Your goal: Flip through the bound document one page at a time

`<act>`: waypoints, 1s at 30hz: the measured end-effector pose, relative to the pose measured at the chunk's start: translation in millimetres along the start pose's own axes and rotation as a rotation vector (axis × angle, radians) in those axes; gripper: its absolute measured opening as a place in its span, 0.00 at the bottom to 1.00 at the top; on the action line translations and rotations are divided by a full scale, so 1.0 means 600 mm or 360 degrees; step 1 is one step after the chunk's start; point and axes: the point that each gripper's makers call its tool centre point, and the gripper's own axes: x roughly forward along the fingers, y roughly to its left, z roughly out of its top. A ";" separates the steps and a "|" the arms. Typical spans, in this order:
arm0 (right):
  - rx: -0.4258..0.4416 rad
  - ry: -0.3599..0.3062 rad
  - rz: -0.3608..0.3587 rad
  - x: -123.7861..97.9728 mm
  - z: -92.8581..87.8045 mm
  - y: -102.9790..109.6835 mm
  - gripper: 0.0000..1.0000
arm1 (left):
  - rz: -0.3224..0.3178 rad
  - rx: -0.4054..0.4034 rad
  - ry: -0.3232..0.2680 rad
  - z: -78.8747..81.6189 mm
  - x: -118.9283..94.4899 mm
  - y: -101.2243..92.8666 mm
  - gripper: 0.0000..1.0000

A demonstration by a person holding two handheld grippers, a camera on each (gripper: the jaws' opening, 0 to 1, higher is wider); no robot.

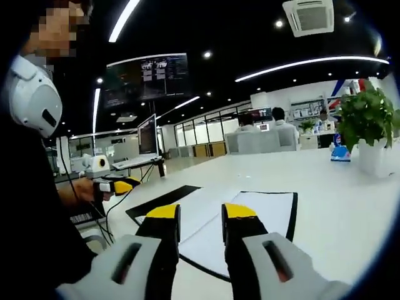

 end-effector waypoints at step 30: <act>0.0129 0.0124 -0.0297 -0.034 -0.032 -0.072 0.35 | -0.0135 -0.0033 0.0211 -0.033 0.040 -0.018 0.37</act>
